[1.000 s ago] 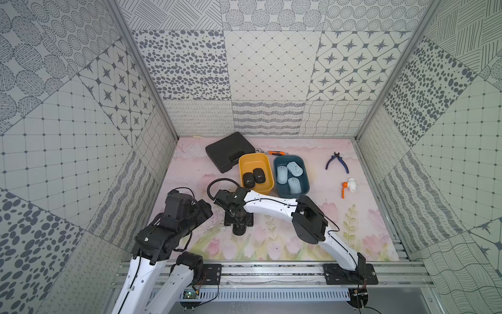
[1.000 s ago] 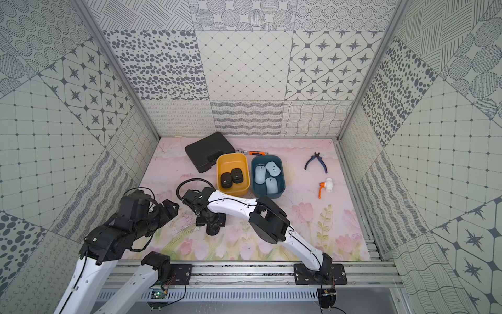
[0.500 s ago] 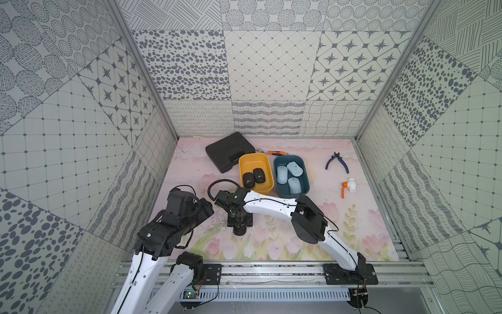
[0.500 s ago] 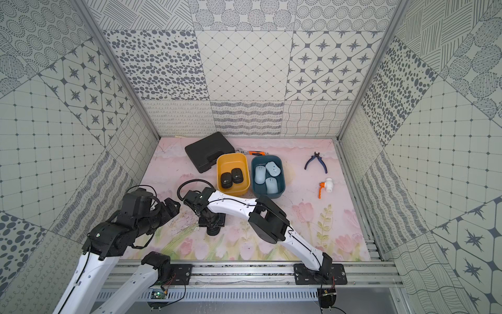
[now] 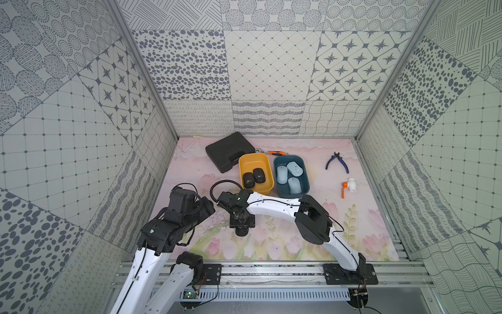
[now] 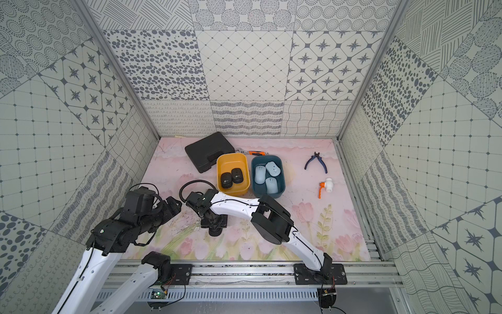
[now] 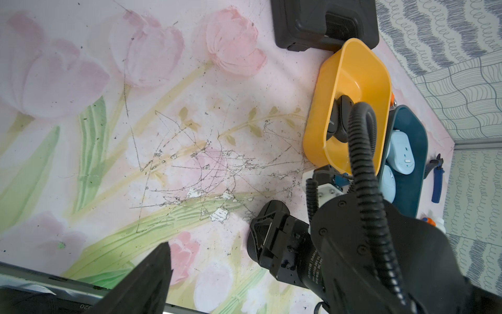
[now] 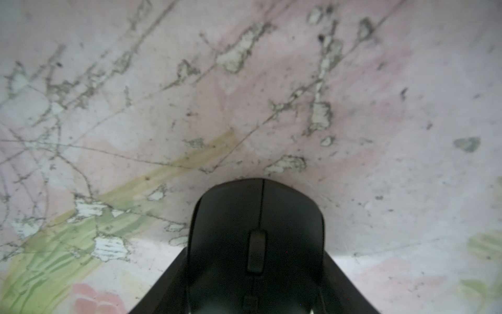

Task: Place the mice by color into the storage box
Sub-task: Pick up the mouse from the center of the board.

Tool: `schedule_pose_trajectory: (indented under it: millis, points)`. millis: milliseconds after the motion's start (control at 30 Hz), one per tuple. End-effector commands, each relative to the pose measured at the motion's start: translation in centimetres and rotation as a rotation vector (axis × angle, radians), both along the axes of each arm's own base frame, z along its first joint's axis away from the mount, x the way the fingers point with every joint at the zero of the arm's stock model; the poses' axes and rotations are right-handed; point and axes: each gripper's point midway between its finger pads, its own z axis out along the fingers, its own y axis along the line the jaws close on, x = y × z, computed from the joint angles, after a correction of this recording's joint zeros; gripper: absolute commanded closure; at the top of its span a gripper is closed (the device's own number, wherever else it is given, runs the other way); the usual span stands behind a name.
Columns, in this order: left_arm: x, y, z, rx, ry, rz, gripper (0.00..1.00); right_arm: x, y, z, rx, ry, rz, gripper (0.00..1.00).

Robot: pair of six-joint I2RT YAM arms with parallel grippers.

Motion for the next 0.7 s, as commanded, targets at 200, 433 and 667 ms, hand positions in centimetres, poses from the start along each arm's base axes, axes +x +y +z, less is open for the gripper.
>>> schedule_pose_trajectory:
  millis: [200, 433, 667]
  points:
    - [0.7, 0.2, 0.8, 0.024, -0.038, -0.005, 0.1, 0.2, -1.1, 2.4, -0.011, -0.04, 0.019, 0.59]
    - [0.6, 0.0, 0.9, 0.004, -0.039, -0.003, 0.1, 1.5, -1.1, 5.8, 0.007, -0.106, 0.041, 0.57]
    - [0.7, -0.1, 0.9, -0.001, -0.036, -0.004, 0.1, 2.9, -1.4, 8.7, 0.019, -0.159, 0.054, 0.57]
